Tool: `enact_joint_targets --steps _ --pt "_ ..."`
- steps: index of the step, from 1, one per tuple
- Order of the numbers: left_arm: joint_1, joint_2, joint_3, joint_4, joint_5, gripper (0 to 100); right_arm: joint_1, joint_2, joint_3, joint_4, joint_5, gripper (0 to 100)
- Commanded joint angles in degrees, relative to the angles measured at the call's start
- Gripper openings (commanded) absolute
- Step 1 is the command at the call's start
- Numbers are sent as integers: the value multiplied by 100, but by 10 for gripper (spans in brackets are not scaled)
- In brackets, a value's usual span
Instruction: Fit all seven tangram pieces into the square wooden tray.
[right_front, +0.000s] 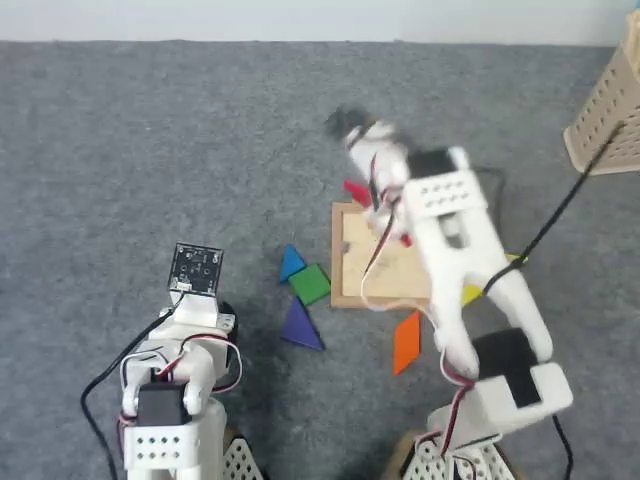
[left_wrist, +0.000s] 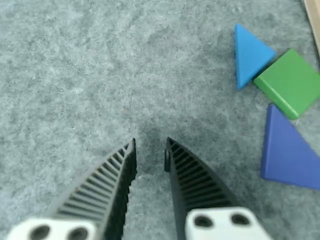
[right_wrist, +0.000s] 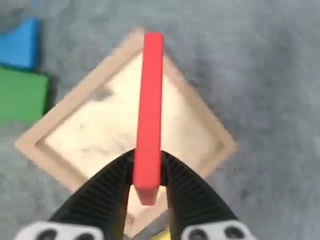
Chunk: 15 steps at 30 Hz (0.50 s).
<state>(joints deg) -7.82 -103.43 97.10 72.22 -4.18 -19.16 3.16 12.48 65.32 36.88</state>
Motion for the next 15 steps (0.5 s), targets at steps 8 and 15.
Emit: enact_joint_targets --steps 8,15 --pt "-9 -97 -48 18 -44 91 40 13 352 -840 1538 6" --pt "-9 -97 -48 18 -44 91 92 374 255 -875 2954 7"
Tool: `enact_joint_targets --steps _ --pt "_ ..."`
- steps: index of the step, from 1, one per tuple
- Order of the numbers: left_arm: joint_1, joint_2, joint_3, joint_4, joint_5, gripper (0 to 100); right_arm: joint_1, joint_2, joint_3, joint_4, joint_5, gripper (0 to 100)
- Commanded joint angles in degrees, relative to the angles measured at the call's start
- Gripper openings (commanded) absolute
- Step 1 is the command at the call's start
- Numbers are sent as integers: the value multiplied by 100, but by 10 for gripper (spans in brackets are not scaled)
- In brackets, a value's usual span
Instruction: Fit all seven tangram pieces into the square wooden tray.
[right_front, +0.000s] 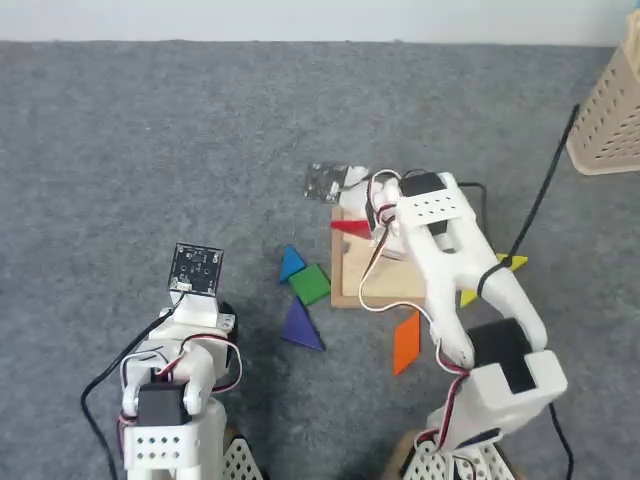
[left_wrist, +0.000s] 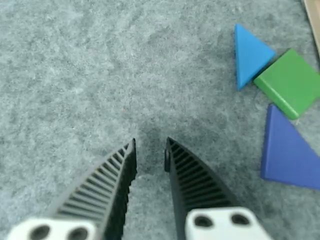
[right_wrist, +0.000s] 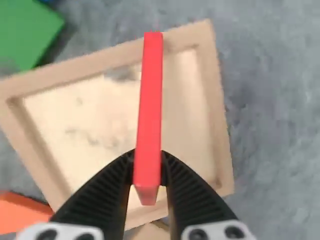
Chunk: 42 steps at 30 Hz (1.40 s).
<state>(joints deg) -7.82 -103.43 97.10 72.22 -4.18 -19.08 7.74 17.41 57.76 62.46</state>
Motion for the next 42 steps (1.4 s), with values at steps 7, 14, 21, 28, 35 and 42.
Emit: enact_joint_targets --steps 7,14,21,28,35,42 --pt "-9 -97 -48 18 -44 91 435 -31 -281 -338 387 7" --pt "-9 -97 -48 18 -44 91 523 -31 -290 -400 378 12" --pt "-9 -97 -48 18 -44 91 497 -84 -290 -259 -53 154" --pt "-9 -97 -48 18 -44 91 479 -110 -325 -22 -62 155" --pt "-9 -97 -48 18 -44 91 470 -936 -316 778 -70 155" --pt "-9 -97 -48 18 -44 91 286 -1859 -290 1481 -501 155"
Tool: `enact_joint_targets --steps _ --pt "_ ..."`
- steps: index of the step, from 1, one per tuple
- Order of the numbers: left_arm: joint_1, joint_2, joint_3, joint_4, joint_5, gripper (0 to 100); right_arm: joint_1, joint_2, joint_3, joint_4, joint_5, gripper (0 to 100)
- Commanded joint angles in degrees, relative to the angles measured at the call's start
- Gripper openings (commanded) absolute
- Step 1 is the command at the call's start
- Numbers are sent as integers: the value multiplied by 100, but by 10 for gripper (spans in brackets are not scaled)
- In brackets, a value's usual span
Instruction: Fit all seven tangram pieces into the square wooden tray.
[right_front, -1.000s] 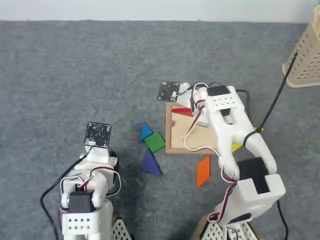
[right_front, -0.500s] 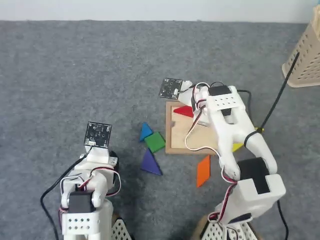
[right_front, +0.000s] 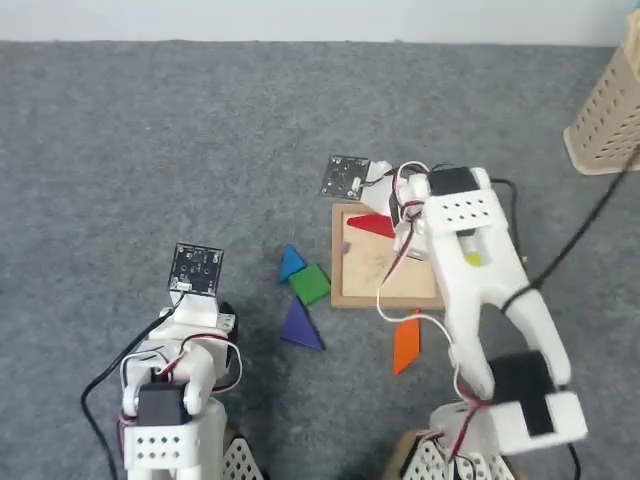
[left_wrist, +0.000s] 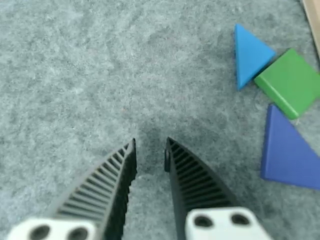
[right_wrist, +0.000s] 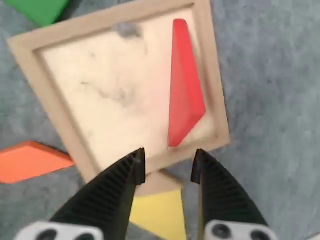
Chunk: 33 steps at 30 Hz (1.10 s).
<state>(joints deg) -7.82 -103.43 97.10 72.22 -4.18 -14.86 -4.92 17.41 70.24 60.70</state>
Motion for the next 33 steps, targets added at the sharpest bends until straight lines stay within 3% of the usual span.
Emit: enact_joint_targets --steps 1,5,9,13,19,33 --pt "-9 -97 -48 18 -44 91 -163 -637 -290 207 -466 154" --pt "-9 -97 -48 18 -44 91 -189 -690 -325 -426 -1327 145" --pt "-9 -97 -48 18 -44 91 -207 -585 -290 -1516 -2840 0" --pt "-9 -97 -48 18 -44 91 -259 -145 -316 -2176 -3895 39" --pt "-9 -97 -48 18 -44 91 -251 778 -316 -2721 -4018 39" --pt "-9 -97 -48 18 -44 91 -242 971 -299 -2255 -4018 6"
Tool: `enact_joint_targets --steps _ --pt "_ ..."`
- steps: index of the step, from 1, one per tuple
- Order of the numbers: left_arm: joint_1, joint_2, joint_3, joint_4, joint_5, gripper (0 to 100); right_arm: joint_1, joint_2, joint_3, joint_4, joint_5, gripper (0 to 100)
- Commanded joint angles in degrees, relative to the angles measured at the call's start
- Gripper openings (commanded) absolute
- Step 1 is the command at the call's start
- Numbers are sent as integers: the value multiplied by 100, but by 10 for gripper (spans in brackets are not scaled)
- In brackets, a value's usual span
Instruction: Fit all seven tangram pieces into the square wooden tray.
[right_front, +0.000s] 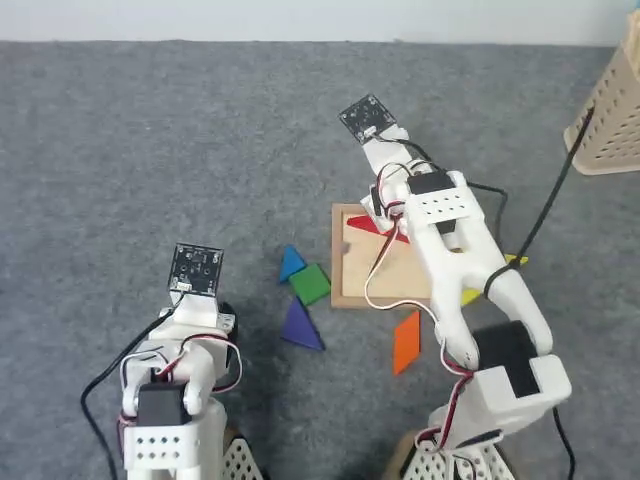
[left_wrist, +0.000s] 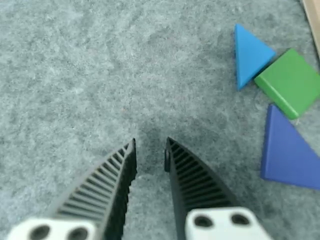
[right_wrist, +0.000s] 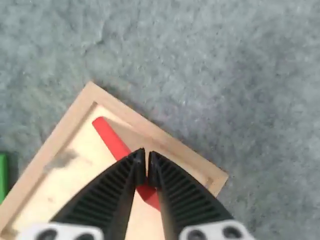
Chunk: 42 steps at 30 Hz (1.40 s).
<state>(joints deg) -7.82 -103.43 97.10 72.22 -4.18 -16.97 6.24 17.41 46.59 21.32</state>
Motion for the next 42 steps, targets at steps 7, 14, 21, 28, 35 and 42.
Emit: enact_joint_targets --steps 7,14,21,28,35,42 --pt "-9 -97 -48 18 -44 91 -31 -391 -299 831 -97 6" --pt "-9 -97 -48 18 -44 91 -75 -945 -246 1332 -105 6" --pt "-9 -97 -48 18 -44 91 -31 -295 774 426 -62 6" --pt "-9 -97 -48 18 -44 91 48 611 404 101 -53 6" --pt "-9 -97 -48 18 -44 91 426 1446 -818 409 -53 6" --pt "-9 -97 -48 18 -44 91 444 1886 -1609 857 -97 6"
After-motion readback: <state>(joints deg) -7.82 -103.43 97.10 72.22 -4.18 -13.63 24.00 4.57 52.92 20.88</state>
